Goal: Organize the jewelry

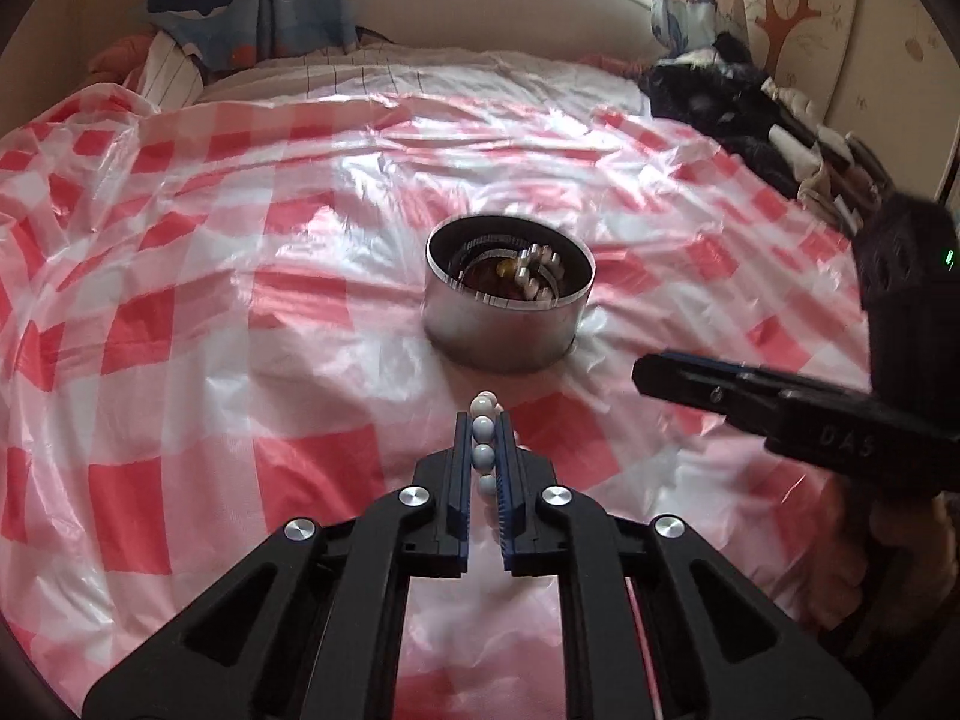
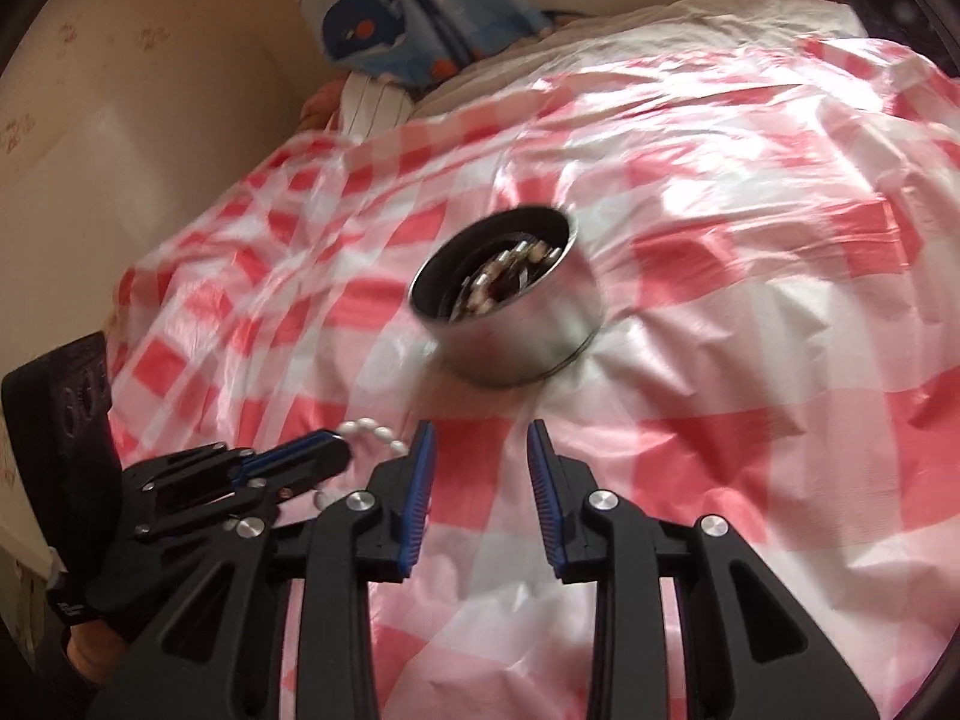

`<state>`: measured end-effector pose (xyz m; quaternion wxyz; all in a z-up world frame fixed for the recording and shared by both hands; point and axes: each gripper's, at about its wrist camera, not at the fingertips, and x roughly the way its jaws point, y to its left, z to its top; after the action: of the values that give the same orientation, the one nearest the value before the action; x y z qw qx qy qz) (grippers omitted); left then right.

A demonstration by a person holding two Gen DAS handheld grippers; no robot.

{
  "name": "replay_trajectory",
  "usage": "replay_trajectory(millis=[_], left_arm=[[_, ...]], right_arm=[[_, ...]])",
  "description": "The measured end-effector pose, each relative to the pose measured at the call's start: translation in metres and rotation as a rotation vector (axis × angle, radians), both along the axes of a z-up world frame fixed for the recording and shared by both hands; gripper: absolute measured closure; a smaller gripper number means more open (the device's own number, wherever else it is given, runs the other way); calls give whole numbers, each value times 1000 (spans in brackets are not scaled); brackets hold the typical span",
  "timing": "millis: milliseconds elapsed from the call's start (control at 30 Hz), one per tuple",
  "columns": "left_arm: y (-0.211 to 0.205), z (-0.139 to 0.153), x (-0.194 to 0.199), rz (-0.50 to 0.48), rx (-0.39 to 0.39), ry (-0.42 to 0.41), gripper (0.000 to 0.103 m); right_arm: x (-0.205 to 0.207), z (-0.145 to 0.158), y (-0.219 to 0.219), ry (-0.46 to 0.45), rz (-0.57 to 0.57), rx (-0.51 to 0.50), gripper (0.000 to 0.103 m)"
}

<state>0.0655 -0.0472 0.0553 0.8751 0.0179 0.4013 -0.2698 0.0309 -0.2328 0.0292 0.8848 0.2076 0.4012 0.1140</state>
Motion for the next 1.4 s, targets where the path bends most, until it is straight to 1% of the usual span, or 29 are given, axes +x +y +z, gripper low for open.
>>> replay_trajectory(millis=[133,200,300,333,367,433,533,567,600,667,700,733,767,800,867,900,967,1000,1033,1100,1200,1300,1400], left_arm=[[-7,34,14,4,-118,-41,96],[-13,46,23,-4,-195,-54,96],[-22,53,39,3,-299,-57,96],[-24,51,45,14,-318,-52,96],[-28,46,54,35,-316,-35,96],[-34,29,74,66,-305,19,96],[-39,8,87,133,-176,50,93],[-37,5,85,146,-148,50,86],[-32,2,83,161,-124,39,71],[-23,2,74,189,-90,12,56],[-18,2,69,195,-66,-1,51],[-16,1,60,198,-16,-15,48],[-13,0,53,200,32,-26,41],[-11,-1,44,203,82,-41,34],[-3,-4,27,218,152,-54,26],[1,-7,18,236,177,-54,20],[11,-11,3,263,209,-50,13],[14,-14,-7,273,218,-50,9],[17,-15,-14,278,220,-51,7],[24,-20,-30,287,226,-48,7],[31,-26,-43,312,225,-58,7],[32,-28,-47,318,225,-60,7],[34,-31,-48,320,199,-63,7]], right_arm=[[-4,9,-23,-39,-95,48,70],[-4,11,-30,-48,-122,62,70],[-5,13,-36,-58,-141,76,70],[-5,14,-36,-62,-145,75,70],[-5,14,-36,-61,-145,75,69],[-3,13,-37,-59,-145,78,69],[-3,13,-36,-53,-141,75,67],[-2,12,-35,-50,-141,74,67],[-2,11,-35,-44,-139,73,66],[0,9,-32,-33,-131,67,66],[0,8,-31,-27,-127,63,65],[1,6,-28,-16,-116,54,65],[1,4,-26,-9,-108,47,64],[2,2,-22,0,-99,38,62],[3,-2,-14,19,-73,9,60],[2,-3,-9,22,-65,-17,58],[-2,-2,0,16,-53,-81,53],[-4,0,4,9,-52,-116,48],[-7,1,7,4,-58,-145,41],[-18,1,11,-3,-80,-173,33],[-36,-6,16,8,-98,-211,31],[-49,-12,19,12,-129,-257,31],[-56,-10,16,-6,-171,-280,26]])
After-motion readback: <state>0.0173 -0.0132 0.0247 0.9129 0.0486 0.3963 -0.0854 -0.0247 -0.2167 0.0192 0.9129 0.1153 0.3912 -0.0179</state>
